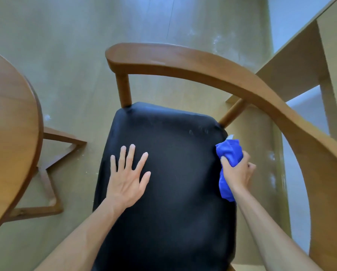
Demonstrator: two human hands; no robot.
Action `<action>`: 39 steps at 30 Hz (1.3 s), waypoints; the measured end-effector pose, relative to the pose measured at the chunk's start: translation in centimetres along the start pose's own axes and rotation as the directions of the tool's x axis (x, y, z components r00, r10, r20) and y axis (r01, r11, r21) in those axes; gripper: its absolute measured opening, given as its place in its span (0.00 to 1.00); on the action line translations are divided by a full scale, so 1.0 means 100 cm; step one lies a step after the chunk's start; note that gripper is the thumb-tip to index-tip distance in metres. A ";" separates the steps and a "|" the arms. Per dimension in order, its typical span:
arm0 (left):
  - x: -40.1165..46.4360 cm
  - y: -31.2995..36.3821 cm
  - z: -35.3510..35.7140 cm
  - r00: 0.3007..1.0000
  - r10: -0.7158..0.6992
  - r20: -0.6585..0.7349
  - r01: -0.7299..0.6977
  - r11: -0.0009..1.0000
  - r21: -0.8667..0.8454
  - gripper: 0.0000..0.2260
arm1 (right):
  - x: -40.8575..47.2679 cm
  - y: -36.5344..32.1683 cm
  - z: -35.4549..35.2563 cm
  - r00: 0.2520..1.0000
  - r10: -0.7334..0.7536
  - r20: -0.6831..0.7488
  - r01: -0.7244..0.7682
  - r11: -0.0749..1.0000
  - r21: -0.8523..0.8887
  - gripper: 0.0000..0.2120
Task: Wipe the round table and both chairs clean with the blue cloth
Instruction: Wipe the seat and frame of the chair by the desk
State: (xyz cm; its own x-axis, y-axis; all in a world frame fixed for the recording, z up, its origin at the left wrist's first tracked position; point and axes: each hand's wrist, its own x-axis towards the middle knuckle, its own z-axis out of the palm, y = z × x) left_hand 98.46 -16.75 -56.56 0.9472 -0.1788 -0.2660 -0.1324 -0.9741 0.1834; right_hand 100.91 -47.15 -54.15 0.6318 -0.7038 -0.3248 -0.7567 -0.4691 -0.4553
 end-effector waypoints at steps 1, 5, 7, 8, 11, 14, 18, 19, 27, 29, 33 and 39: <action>-0.001 0.001 0.008 0.999 0.010 -0.032 -0.010 1.000 0.022 0.28 | 0.005 -0.005 0.004 0.999 0.038 0.005 -0.037 0.999 -0.034 0.25; 0.004 -0.004 0.037 0.986 0.028 -0.162 -0.015 0.997 0.080 0.29 | 0.009 -0.054 0.034 0.998 0.000 -0.067 -0.010 0.990 -0.141 0.25; 0.006 -0.002 0.045 0.981 0.042 -0.189 -0.023 0.994 0.103 0.29 | -0.019 -0.099 0.073 0.969 -0.246 -0.006 0.237 0.940 -0.246 0.27; 0.005 0.000 0.047 0.982 0.043 -0.186 -0.023 0.994 0.105 0.29 | -0.041 -0.120 0.095 0.908 -0.408 0.094 0.417 0.863 -0.284 0.27; 0.003 0.003 0.050 0.984 0.041 -0.175 -0.022 0.994 0.110 0.28 | -0.090 -0.157 0.139 0.599 -0.716 0.357 0.800 0.532 -0.277 0.26; 0.004 -0.003 0.048 0.983 0.018 -0.185 0.002 0.994 0.110 0.29 | -0.066 -0.150 0.123 0.479 -0.771 0.420 0.877 0.396 -0.272 0.24; 0.004 0.001 0.049 0.984 0.030 -0.173 -0.011 0.994 0.109 0.29 | 0.011 -0.090 0.066 0.725 -0.653 0.222 0.681 0.627 -0.378 0.24; 0.005 0.003 0.049 0.986 0.026 -0.167 -0.008 0.994 0.108 0.29 | 0.027 -0.072 0.049 0.804 -0.576 0.149 0.585 0.722 -0.368 0.24; 0.005 0.004 0.046 0.986 0.019 -0.163 -0.007 0.997 0.078 0.30 | 0.010 -0.138 0.089 0.979 -0.172 -0.110 0.145 0.964 -0.224 0.24; 0.008 0.001 0.045 0.988 0.021 -0.155 -0.011 0.997 0.070 0.29 | -0.027 -0.187 0.132 0.912 -0.408 0.040 0.402 0.871 -0.282 0.24; 0.004 -0.003 0.046 0.992 0.016 -0.125 -0.009 0.999 0.051 0.28 | -0.083 -0.212 0.168 0.626 -0.703 0.338 0.779 0.551 -0.299 0.26; 0.009 0.001 0.043 0.988 0.012 -0.152 -0.004 0.998 0.055 0.30 | 0.021 -0.122 0.075 0.616 -0.738 0.276 0.766 0.480 -0.427 0.25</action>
State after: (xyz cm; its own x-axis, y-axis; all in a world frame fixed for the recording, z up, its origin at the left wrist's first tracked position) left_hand 97.99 -17.59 -60.87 0.9790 -0.1672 -0.1165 -0.1516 -0.9796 0.1322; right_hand 112.71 -38.94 -55.48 0.9938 0.0599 -0.0932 0.0492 -0.9924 -0.1132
